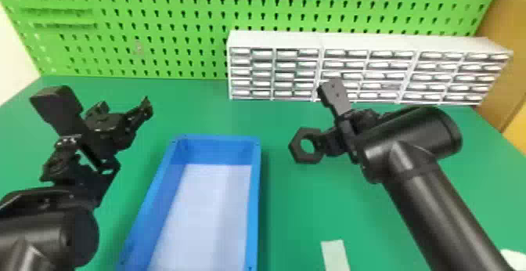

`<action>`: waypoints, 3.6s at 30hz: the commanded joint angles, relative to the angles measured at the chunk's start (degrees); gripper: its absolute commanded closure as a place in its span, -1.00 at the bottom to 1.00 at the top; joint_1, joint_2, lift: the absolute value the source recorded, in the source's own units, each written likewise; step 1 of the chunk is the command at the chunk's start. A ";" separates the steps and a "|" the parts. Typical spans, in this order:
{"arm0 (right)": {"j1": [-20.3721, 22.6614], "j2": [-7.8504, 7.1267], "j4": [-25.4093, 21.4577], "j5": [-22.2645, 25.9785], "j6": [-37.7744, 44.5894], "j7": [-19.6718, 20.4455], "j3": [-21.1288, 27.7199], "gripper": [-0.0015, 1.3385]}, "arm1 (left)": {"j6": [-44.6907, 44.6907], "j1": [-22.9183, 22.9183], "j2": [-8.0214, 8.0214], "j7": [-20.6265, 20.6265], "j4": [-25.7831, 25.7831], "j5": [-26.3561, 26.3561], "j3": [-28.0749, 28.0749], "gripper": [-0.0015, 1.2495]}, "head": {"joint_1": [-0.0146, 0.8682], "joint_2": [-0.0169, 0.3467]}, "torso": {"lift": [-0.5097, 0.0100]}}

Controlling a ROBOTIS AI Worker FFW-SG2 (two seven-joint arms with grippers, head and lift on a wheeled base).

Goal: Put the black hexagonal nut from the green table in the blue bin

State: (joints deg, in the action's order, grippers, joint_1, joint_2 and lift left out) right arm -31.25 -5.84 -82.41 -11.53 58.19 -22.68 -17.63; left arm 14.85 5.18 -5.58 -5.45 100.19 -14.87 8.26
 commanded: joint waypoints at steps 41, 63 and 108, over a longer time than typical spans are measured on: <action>4.53 -2.42 -4.33 44.04 -32.70 4.66 -12.61 0.59 | 0.00 -0.70 0.04 0.00 0.01 0.80 0.88 -0.58 | 0.54 -0.73 | 0.58; 4.35 -3.21 -4.33 45.01 -31.47 5.10 -15.86 -0.73 | 0.00 -0.79 0.04 0.00 0.01 0.72 0.79 -0.58 | 0.54 -0.73 | 0.58; 12.17 -1.80 -5.56 34.11 -31.39 6.24 2.69 -0.82 | 0.00 -1.05 0.04 0.00 0.01 0.63 1.05 -0.58 | 0.54 -0.73 | 0.58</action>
State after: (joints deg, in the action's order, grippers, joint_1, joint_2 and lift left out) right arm -20.94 -7.96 -87.33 25.92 27.25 -16.44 -19.69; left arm 14.85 4.17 -5.54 -5.45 100.19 -14.23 9.30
